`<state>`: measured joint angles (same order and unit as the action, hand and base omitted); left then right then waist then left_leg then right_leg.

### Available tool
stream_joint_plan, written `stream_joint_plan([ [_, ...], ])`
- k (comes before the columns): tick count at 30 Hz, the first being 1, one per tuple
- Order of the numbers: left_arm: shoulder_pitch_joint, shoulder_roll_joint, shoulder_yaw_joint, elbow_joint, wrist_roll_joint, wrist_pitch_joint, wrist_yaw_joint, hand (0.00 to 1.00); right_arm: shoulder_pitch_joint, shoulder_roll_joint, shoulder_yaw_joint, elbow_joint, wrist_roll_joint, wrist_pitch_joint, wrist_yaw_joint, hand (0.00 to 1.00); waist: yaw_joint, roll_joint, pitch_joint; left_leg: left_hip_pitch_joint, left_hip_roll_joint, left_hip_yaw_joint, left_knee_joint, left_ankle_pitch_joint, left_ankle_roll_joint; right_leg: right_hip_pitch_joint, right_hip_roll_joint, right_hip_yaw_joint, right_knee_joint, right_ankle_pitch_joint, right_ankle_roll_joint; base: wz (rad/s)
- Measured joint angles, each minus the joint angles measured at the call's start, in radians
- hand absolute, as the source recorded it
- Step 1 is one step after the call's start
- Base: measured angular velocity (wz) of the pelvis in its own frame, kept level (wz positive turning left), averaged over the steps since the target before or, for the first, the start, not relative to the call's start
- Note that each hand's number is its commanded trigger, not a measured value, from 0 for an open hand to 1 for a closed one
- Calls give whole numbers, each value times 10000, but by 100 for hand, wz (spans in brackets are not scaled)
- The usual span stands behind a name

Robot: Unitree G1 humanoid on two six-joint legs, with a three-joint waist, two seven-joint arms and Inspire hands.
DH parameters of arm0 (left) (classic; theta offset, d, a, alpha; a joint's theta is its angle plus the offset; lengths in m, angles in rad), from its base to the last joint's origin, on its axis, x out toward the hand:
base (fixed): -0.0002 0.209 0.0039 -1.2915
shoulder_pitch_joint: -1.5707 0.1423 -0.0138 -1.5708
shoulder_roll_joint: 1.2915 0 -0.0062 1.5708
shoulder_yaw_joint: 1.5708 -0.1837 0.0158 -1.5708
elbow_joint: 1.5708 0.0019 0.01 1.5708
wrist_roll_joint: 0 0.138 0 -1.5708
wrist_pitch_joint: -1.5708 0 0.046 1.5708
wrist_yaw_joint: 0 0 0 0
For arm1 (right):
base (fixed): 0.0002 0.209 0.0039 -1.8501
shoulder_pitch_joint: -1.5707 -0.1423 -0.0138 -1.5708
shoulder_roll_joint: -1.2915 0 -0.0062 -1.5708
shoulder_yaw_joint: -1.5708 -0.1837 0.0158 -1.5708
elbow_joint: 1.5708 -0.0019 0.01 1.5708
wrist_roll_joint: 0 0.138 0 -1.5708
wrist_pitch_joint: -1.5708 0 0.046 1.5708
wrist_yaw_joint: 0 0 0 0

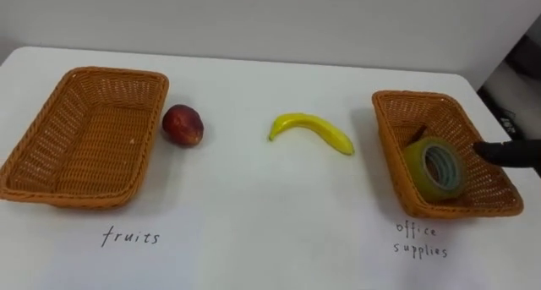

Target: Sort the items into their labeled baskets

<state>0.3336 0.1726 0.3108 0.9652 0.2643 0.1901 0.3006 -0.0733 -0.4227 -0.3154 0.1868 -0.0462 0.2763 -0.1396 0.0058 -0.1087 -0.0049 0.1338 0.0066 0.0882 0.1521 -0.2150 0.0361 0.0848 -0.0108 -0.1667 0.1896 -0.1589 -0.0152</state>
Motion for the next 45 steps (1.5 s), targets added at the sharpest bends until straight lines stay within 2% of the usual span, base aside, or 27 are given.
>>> stream_joint_plan([
  [10, -2, 3, 6, 8, -6, -45, -204, 0, -2, -20, 0, -350, -313, -167, 12, 0, 11, 25, -5, -4, -5, -2, 0, 1, 0, -20, 3, 16, 45, -1, 1, 0],
  [16, -2, 4, 1, 59, -166, -89, -268, 0, -44, -74, 190, -1868, -470, -170, 224, 0, 45, 10, 4, 49, 0, 0, -15, 2, 1, -42, -2, -12, 146, -7, 7, 0],
  [18, 15, 8, 4, 57, -166, -89, -266, 0, -222, -264, 190, -2254, -473, -171, 331, 0, 62, -41, -3, -29, -9, -3, 7, 3, 3, -109, -37, -37, 157, -9, 9, 0],
  [21, 120, 12, 3, 58, -173, -88, -262, 0, -415, -345, 189, -2668, -457, -168, 338, 0, 147, -157, -22, -37, -5, -3, 20, 4, 3, -109, -52, -37, 161, -9, 8, 0],
  [25, 122, 35, 4, 48, -167, -111, -262, 0, -832, -529, 220, -2985, -459, -170, 450, 0, 274, -288, -6, -57, -13, -2, 18, 4, 3, -127, -47, -12, 161, -11, 8, 0],
  [28, 112, 128, 4, 36, -166, -205, -265, 0, -941, -809, 311, -3251, -398, -186, 570, 0, 414, -436, 20, -66, -10, -26, 13, 3, 3, -124, -35, -8, 153, -17, 12, 1],
  [30, 59, 169, -1, -42, -161, -204, -270, 0, -991, -1069, 590, -3246, -112, -245, 696, 0, 550, -528, 23, -87, -21, -97, 22, 1, 4, -112, -39, -114, 153, -17, 12, 6],
  [32, 24, 174, -2, -73, -158, -206, -269, 0, -1080, -1125, 804, -3230, 143, -245, 784, 0, 626, -527, 25, -61, -26, -114, 18, 0, 8, -67, -40, -145, 146, -17, 13, 7],
  [35, -73, 199, -2, -57, -160, -196, -268, 0, -1227, -1124, 1151, -3112, 438, -242, 923, 0, 837, -514, 36, -32, -25, -169, 4, -1, 9, -6, -55, -262, 134, -18, 15, 6],
  [42, -86, 209, -41, -54, -145, -51, -356, 0, -2193, -1156, 2151, -3094, 416, -235, 1226, 0, 978, -551, 36, -183, -28, -369, 82, 1, 1, -6, -57, -466, 42, -20, 17, 9],
  [45, -105, 282, -178, -158, -117, 22, -353, 0, -2242, -1159, 2506, -3017, 570, -237, 1450, 0, 1133, -624, -4, -256, -41, -548, 120, 3, -1, 46, -70, -658, -29, -18, 15, 15],
])
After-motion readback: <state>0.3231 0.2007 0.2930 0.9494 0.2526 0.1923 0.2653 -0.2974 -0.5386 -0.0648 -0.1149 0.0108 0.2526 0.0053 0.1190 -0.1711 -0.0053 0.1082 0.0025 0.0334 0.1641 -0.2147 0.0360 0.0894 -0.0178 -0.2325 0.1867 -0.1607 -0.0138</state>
